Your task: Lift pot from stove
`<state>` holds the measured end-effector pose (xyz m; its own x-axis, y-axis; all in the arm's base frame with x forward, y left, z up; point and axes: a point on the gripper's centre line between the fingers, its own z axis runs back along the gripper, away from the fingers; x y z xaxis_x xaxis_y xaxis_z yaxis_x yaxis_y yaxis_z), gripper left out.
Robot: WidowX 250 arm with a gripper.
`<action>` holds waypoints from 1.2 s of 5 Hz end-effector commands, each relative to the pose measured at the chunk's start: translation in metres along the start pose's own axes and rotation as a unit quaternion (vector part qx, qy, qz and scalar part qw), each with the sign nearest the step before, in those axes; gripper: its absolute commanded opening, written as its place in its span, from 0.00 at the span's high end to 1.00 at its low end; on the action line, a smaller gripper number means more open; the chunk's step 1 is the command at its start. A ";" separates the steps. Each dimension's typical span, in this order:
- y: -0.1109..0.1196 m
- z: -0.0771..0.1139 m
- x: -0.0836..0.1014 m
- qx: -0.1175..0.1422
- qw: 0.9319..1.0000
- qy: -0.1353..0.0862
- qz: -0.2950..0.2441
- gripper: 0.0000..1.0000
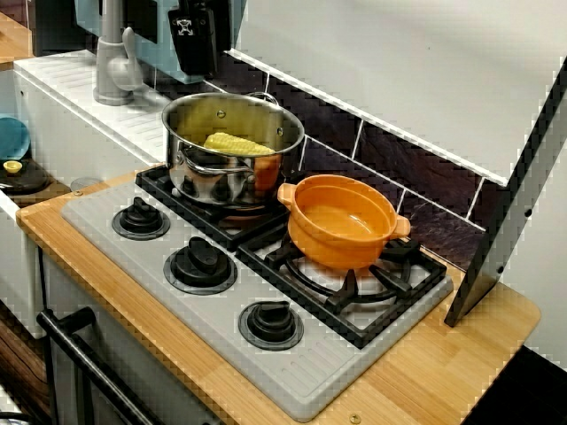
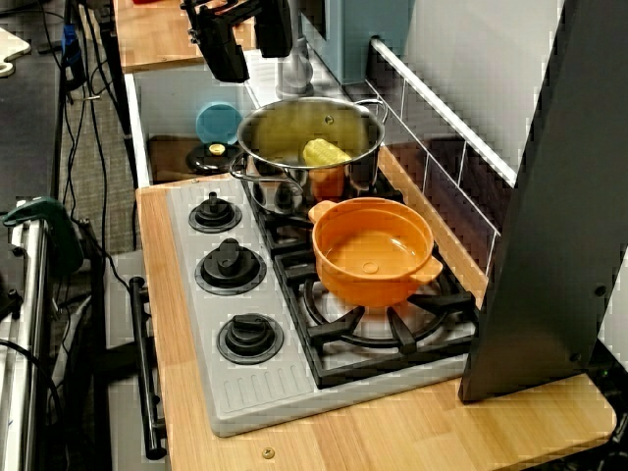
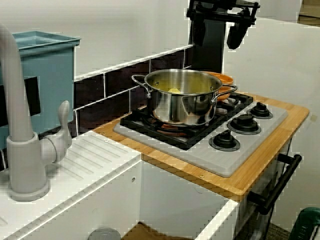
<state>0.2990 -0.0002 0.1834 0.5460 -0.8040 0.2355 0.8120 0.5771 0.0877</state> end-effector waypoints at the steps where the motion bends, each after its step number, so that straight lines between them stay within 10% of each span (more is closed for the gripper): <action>1: 0.000 0.000 0.000 0.000 1.000 0.000 0.000 0.00; 5: -0.092 0.005 0.062 0.035 0.998 -0.003 -0.055 0.00; 6: -0.106 -0.018 0.062 0.038 0.996 0.007 -0.078 0.00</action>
<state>0.2482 -0.1135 0.1646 0.4233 -0.8885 0.1771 0.8771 0.4509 0.1654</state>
